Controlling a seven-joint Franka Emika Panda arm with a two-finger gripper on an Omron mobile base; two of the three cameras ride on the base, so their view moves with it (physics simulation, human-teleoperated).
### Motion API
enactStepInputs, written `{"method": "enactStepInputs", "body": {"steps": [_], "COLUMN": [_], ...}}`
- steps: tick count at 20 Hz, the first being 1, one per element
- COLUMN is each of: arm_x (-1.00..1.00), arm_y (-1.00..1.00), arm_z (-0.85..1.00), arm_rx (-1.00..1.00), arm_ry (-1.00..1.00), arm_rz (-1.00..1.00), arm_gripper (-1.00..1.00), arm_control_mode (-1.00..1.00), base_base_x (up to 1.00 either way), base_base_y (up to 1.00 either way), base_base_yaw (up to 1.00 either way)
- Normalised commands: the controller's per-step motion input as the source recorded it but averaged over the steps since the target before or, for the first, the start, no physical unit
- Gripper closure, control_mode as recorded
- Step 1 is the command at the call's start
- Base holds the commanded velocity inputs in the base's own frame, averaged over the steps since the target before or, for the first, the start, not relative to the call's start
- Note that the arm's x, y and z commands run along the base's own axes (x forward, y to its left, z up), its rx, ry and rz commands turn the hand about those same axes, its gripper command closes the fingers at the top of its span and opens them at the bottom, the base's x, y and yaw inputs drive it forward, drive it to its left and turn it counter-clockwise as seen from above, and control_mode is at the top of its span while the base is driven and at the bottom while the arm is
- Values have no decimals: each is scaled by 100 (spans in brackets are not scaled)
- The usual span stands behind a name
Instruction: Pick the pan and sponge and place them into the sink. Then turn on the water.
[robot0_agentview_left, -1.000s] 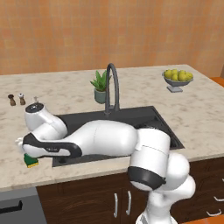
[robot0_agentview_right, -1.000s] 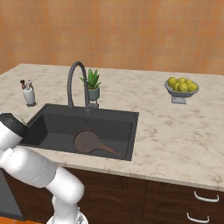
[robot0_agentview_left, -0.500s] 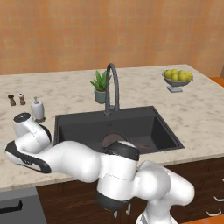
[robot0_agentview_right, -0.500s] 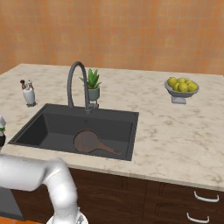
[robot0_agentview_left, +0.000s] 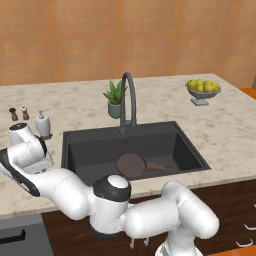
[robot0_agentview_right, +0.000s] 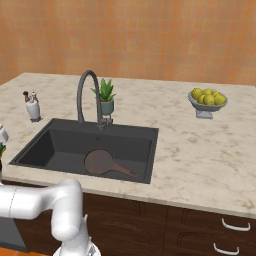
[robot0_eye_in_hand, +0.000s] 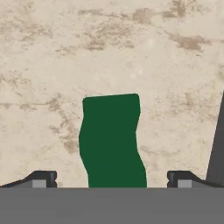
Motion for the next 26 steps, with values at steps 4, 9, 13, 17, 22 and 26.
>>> {"method": "enactStepInputs", "body": {"steps": [4, 9, 13, 17, 22, 26], "arm_x": [0, 0, 0, 0, 0, 0], "arm_y": [6, -3, -17, -14, 0, 0], "arm_z": [-41, -35, -35, -31, -43, -50], "arm_rx": [0, 0, 0, 0, 0, 0], "arm_ry": [0, 0, 0, 0, 0, 0], "arm_rz": [0, 0, 0, 0, 0, 0], "arm_gripper": [-100, -100, -100, -100, -100, 100], "arm_control_mode": [-100, -100, -100, -100, -100, -100], "base_base_x": [0, 0, 0, 0, 0, 0], "base_base_y": [0, 0, 0, 0, 0, 0], "base_base_yaw": [0, 0, 0, 0, 0, 0]}}
